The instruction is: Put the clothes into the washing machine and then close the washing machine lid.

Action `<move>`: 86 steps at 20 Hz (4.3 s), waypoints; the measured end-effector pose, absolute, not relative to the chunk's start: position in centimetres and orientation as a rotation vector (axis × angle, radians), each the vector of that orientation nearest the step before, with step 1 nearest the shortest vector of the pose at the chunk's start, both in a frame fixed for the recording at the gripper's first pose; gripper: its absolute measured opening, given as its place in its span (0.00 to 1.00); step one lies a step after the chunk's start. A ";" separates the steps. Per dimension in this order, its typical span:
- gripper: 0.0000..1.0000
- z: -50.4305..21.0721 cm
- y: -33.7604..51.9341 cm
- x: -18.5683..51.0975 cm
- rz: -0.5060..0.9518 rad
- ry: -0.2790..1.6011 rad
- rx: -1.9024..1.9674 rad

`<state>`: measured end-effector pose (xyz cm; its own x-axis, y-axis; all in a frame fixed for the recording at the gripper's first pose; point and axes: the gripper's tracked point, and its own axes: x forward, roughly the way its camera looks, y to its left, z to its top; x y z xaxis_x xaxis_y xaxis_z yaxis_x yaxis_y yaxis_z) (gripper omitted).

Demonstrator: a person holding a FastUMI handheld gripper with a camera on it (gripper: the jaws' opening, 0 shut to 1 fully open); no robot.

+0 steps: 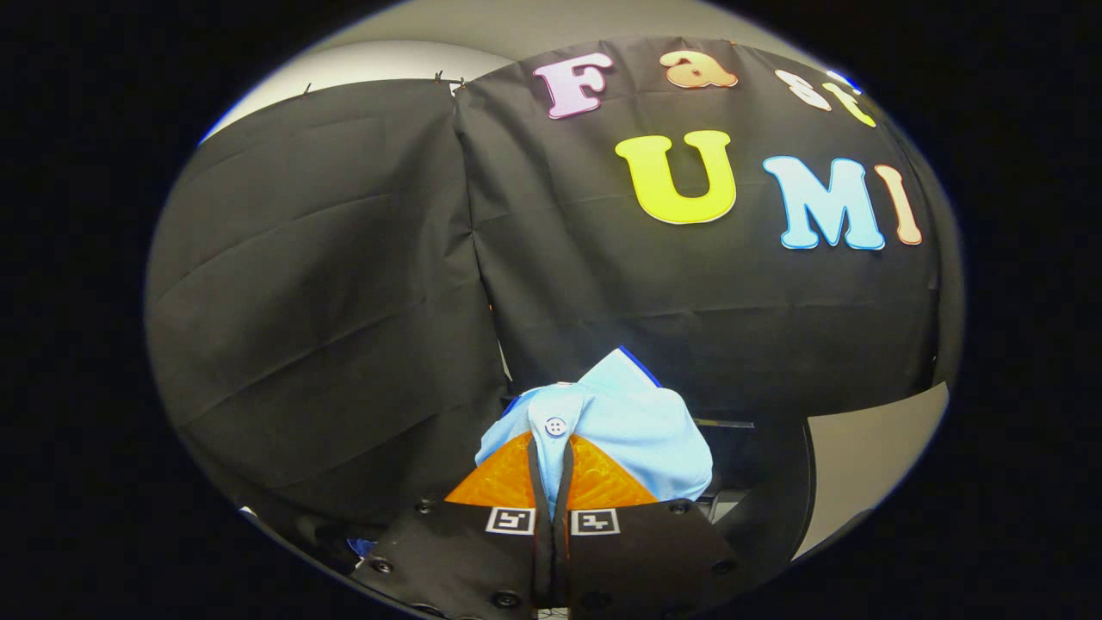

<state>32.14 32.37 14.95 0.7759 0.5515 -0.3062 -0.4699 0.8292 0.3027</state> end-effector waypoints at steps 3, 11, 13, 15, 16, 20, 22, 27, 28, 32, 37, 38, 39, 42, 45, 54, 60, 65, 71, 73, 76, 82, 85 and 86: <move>0.01 13.3 32.8 32.3 0.550 0.416 0.212; 0.01 8.2 33.8 33.2 0.524 0.447 0.162; 0.01 6.9 34.1 33.5 0.517 0.466 0.162; 0.01 5.3 34.4 33.8 0.513 0.494 0.149; 0.01 4.6 34.6 33.9 0.511 0.506 0.143; 0.01 1.6 35.4 34.0 0.505 0.542 0.132; 0.01 0.1 36.0 33.8 0.497 0.564 0.128; 0.01 -4.5 36.3 34.1 0.461 0.633 0.124; 0.01 -5.3 36.4 34.2 0.453 0.652 0.124; 0.01 -7.8 36.8 34.8 0.427 0.701 0.127; 0.01 -9.5 37.0 36.0 0.410 0.730 0.115; 0.01 -9.8 37.0 36.2 0.406 0.739 0.115; 0.01 -10.3 37.1 36.1 0.403 0.752 0.121; 0.02 -11.2 37.2 36.2 0.392 0.773 0.127; 0.02 -12.2 37.5 35.8 0.399 0.789 0.108; 0.01 -13.2 37.5 35.9 0.384 0.801 0.114; 0.44 -14.5 37.4 35.7 0.385 0.863 0.110; 0.98 -13.6 37.0 36.0 0.383 0.831 0.127; 0.98 -10.9 36.1 36.6 0.379 0.780 0.165; 0.98 -8.8 36.0 36.9 0.392 0.723 0.170; 0.98 -4.4 36.6 37.1 0.436 0.625 0.172; 0.98 6.3 36.3 39.6 0.446 0.456 0.271; 0.97 9.5 35.4 42.4 0.413 0.423 0.284; 0.98 10.1 35.1 43.4 0.396 0.419 0.285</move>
